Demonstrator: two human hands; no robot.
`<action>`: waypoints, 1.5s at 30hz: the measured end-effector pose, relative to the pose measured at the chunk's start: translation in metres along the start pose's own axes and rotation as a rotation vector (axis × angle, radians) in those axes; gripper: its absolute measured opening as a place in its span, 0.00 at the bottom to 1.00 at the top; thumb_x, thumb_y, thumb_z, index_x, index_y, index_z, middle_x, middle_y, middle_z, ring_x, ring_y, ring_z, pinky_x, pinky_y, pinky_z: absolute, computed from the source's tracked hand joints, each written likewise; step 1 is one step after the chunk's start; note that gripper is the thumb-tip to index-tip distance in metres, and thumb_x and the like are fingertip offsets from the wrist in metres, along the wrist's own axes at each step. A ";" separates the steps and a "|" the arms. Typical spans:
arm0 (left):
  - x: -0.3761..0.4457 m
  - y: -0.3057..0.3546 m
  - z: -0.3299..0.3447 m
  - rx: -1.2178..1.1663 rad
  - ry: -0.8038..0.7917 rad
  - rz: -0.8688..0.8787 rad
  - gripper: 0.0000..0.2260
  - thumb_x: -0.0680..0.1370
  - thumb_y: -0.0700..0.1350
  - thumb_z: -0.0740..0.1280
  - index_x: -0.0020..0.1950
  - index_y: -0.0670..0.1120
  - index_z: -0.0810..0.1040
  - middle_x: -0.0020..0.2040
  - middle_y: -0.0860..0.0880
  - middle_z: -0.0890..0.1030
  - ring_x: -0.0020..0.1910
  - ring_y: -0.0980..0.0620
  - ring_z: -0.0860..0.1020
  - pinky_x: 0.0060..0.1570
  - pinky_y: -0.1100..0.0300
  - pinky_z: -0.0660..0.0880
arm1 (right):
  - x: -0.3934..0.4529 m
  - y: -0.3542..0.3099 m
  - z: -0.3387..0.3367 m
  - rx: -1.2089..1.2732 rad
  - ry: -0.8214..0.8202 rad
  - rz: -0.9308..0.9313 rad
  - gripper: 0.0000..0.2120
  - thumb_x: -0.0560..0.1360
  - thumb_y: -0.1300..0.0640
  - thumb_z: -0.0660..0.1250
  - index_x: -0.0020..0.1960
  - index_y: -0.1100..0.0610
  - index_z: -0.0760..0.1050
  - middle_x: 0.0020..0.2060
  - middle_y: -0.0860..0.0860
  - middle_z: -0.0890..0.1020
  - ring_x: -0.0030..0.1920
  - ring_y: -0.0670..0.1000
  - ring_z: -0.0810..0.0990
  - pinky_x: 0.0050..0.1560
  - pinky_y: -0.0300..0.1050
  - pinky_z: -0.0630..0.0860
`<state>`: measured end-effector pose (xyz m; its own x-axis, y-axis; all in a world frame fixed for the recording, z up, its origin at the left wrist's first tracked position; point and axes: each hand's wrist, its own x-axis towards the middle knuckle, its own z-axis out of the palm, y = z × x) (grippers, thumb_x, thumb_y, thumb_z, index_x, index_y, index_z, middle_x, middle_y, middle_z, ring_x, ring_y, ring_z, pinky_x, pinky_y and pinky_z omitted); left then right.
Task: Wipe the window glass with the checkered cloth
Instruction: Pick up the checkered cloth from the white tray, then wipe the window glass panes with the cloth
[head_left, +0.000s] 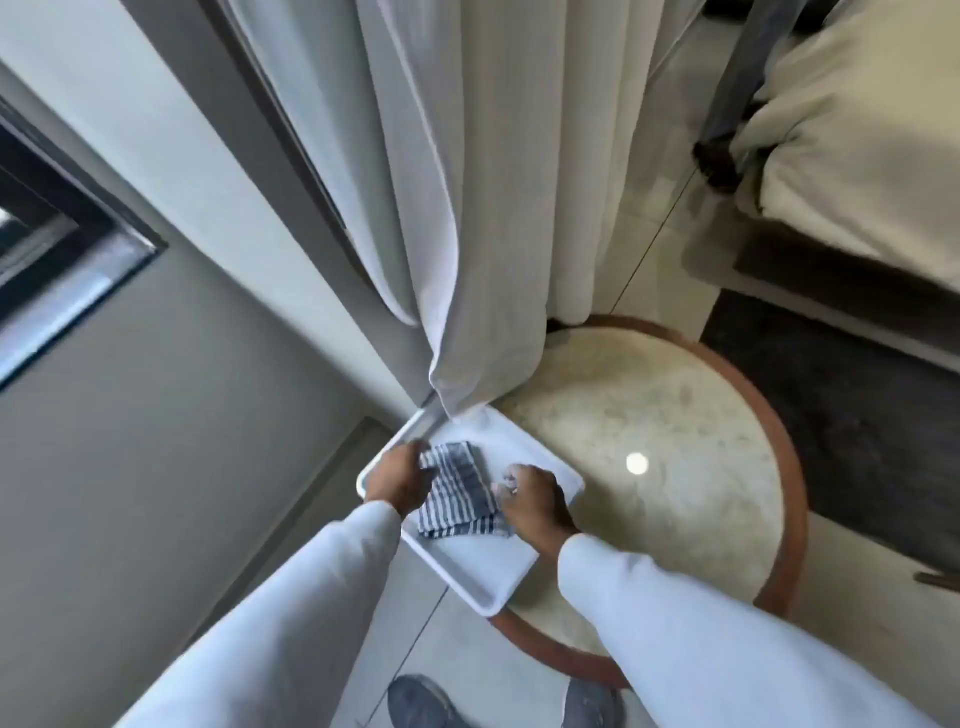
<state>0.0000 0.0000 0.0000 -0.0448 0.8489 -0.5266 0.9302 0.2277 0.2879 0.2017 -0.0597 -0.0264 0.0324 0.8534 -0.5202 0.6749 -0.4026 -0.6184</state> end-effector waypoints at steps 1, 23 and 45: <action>0.013 -0.003 0.008 0.010 -0.012 0.038 0.20 0.83 0.49 0.70 0.74 0.46 0.79 0.74 0.39 0.81 0.74 0.38 0.79 0.70 0.51 0.76 | 0.009 0.002 0.016 0.022 0.008 0.039 0.13 0.85 0.52 0.70 0.46 0.59 0.79 0.49 0.60 0.85 0.54 0.60 0.83 0.53 0.51 0.76; -0.041 -0.012 -0.129 -0.992 -0.222 0.228 0.05 0.76 0.42 0.81 0.50 0.45 0.87 0.43 0.48 0.89 0.40 0.53 0.86 0.45 0.61 0.82 | -0.034 -0.112 -0.069 1.222 -0.282 0.160 0.27 0.78 0.61 0.59 0.72 0.67 0.81 0.71 0.67 0.85 0.72 0.67 0.85 0.75 0.63 0.82; -0.537 -0.317 -0.732 0.086 1.957 -0.295 0.29 0.86 0.59 0.61 0.83 0.45 0.64 0.83 0.39 0.67 0.81 0.37 0.65 0.78 0.40 0.66 | -0.383 -0.834 -0.123 1.135 -0.350 -1.125 0.12 0.84 0.62 0.59 0.61 0.56 0.80 0.42 0.41 0.88 0.42 0.40 0.86 0.38 0.33 0.82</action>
<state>-0.5370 -0.1787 0.7769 -0.3871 0.0828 0.9183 0.8295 0.4661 0.3077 -0.2828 -0.0103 0.7611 -0.3380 0.8194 0.4631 -0.6202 0.1762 -0.7644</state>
